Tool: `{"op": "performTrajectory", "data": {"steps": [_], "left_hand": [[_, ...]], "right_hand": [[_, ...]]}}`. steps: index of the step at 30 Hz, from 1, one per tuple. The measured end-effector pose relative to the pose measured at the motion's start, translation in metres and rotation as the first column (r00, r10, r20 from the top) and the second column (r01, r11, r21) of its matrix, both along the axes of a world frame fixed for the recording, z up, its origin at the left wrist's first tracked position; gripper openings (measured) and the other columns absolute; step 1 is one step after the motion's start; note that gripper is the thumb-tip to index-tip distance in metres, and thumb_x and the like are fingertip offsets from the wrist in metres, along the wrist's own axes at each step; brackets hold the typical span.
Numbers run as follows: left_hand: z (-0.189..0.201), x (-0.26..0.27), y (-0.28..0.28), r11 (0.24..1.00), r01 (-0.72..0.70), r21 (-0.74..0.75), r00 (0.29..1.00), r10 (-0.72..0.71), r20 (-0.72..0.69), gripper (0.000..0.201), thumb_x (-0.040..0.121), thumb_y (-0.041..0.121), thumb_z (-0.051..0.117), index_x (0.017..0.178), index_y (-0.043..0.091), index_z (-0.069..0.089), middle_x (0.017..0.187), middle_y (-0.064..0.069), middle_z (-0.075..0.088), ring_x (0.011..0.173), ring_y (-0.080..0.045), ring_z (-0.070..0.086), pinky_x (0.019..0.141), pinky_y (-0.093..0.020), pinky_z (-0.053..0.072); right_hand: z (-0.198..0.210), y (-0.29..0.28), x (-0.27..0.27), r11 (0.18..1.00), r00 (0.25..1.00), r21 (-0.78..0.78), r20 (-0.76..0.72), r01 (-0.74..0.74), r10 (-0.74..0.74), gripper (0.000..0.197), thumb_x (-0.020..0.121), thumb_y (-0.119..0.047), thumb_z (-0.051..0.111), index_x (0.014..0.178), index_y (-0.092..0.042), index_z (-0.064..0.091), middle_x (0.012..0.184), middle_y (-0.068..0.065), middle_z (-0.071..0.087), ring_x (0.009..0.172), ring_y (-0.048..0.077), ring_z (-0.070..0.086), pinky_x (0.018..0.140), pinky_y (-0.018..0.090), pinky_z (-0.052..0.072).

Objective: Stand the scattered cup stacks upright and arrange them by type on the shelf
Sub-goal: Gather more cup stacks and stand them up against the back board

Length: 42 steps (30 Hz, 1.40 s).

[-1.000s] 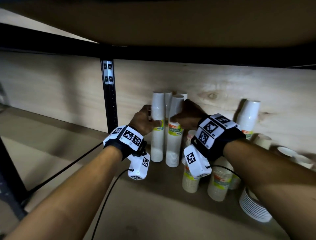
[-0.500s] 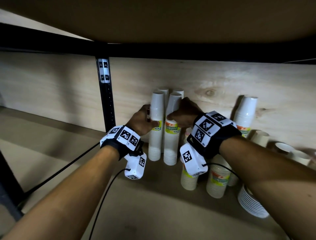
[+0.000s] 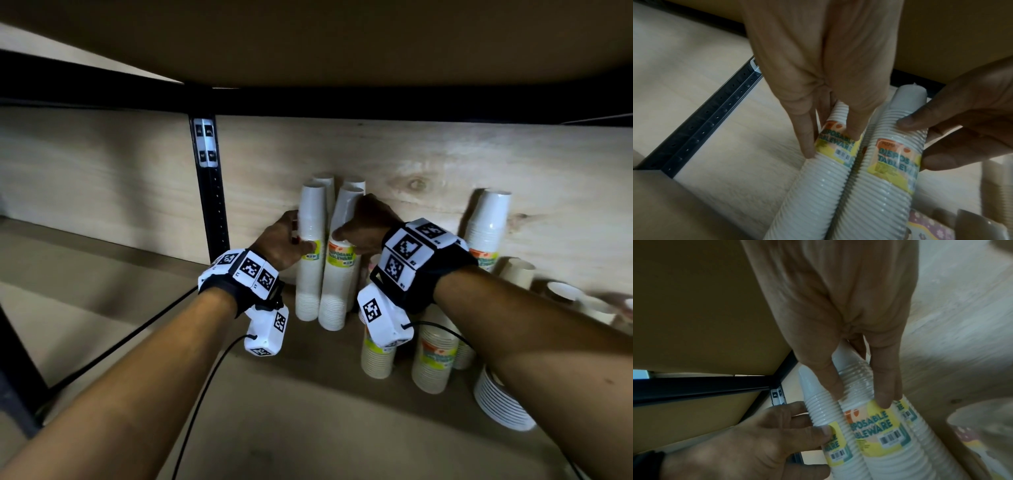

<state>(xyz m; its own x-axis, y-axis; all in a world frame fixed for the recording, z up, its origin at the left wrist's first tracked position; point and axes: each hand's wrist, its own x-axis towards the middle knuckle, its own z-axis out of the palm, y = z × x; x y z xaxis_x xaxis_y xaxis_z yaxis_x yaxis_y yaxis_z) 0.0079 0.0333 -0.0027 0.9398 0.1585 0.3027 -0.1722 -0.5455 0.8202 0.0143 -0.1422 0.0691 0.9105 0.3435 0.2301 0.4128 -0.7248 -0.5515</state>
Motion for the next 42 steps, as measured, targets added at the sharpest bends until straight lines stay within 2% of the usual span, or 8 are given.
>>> {"op": "performTrajectory", "data": {"steps": [6, 12, 19, 26, 30, 33, 36, 42], "left_hand": [[-0.001, -0.002, -0.005, 1.000, 0.013, -0.012, 1.000, -0.013, 0.014, 0.065, 0.086, 0.009, 0.068, 0.141, 0.013, 0.034, 0.132, -0.009, 0.051, 0.117, -0.029, 0.055, 0.092, -0.043, 0.051], [0.000, -0.005, -0.004, 1.000, -0.019, 0.019, 1.000, 0.018, 0.017, 0.067, 0.085, 0.009, 0.069, 0.141, 0.011, 0.033, 0.133, -0.012, 0.052, 0.118, -0.030, 0.056, 0.096, -0.048, 0.050], [0.000, 0.000, -0.002, 0.981, -0.098, 0.166, 0.995, 0.095, 0.027, 0.069, 0.084, 0.021, 0.071, 0.142, 0.016, 0.034, 0.131, -0.005, 0.056, 0.117, -0.022, 0.057, 0.100, -0.041, 0.047], [0.024, -0.016, -0.006, 0.958, -0.173, 0.230, 0.983, 0.182, -0.019, 0.088, 0.083, 0.032, 0.072, 0.150, 0.012, 0.019, 0.142, -0.007, 0.048, 0.118, -0.026, 0.058, 0.102, -0.039, 0.045], [0.041, -0.037, -0.015, 0.881, -0.343, 0.327, 0.939, 0.320, 0.125, 0.068, 0.086, 0.033, 0.068, 0.140, 0.007, 0.037, 0.136, -0.009, 0.051, 0.120, -0.024, 0.054, 0.098, -0.029, 0.042], [0.054, -0.052, -0.025, 0.840, -0.477, 0.258, 0.864, 0.395, 0.311, 0.041, 0.083, 0.033, 0.069, 0.116, 0.015, 0.051, 0.106, -0.006, 0.058, 0.097, -0.022, 0.058, 0.080, -0.026, 0.041], [0.070, -0.062, -0.047, 0.846, -0.413, 0.338, 0.906, 0.344, 0.245, 0.031, 0.086, 0.036, 0.066, 0.108, 0.018, 0.054, 0.095, 0.001, 0.057, 0.089, -0.018, 0.053, 0.077, -0.025, 0.038], [0.082, -0.060, -0.113, 0.881, -0.293, 0.371, 0.954, 0.247, 0.167, 0.033, 0.086, 0.039, 0.066, 0.110, 0.018, 0.059, 0.100, 0.001, 0.059, 0.100, -0.019, 0.057, 0.080, -0.022, 0.037]], "right_hand": [[0.000, -0.002, -0.009, 1.000, 0.998, -0.016, 0.062, -0.007, 0.008, 0.040, 0.093, -0.013, 0.058, 0.127, 0.006, 0.048, 0.129, 0.021, 0.055, 0.119, 0.033, 0.056, 0.099, 0.037, 0.047], [0.001, -0.002, -0.007, 1.000, 1.000, -0.027, 0.001, -0.003, 0.003, 0.043, 0.083, -0.017, 0.070, 0.119, 0.004, 0.058, 0.120, 0.019, 0.063, 0.109, 0.030, 0.063, 0.091, 0.039, 0.054], [0.003, -0.010, -0.011, 0.997, 0.998, -0.069, 0.056, -0.025, 0.029, 0.055, 0.086, -0.022, 0.070, 0.129, 0.005, 0.049, 0.132, 0.020, 0.053, 0.121, 0.031, 0.054, 0.098, 0.035, 0.047], [0.013, -0.022, -0.020, 0.994, 0.998, -0.105, 0.056, -0.014, 0.020, 0.062, 0.084, -0.031, 0.072, 0.129, 0.005, 0.047, 0.131, 0.017, 0.053, 0.119, 0.028, 0.054, 0.079, 0.026, 0.042], [0.021, -0.036, -0.028, 0.997, 0.999, -0.081, 0.050, 0.007, -0.003, 0.065, 0.086, -0.036, 0.070, 0.128, 0.007, 0.047, 0.131, 0.017, 0.052, 0.119, 0.028, 0.053, 0.074, 0.025, 0.038], [0.029, -0.052, -0.037, 0.997, 0.998, -0.077, 0.059, 0.011, -0.006, 0.072, 0.088, -0.039, 0.066, 0.136, 0.008, 0.040, 0.141, 0.021, 0.044, 0.128, 0.032, 0.046, 0.088, 0.030, 0.042], [0.037, -0.072, -0.043, 0.997, 0.998, -0.073, 0.056, 0.014, -0.010, 0.072, 0.090, -0.037, 0.064, 0.139, 0.008, 0.036, 0.144, 0.021, 0.042, 0.132, 0.032, 0.043, 0.095, 0.029, 0.041], [0.038, -0.116, -0.056, 0.994, 0.991, -0.025, 0.093, 0.103, -0.100, 0.072, 0.086, -0.038, 0.069, 0.138, 0.001, 0.039, 0.140, 0.016, 0.048, 0.127, 0.030, 0.048, 0.093, 0.030, 0.043]]}}
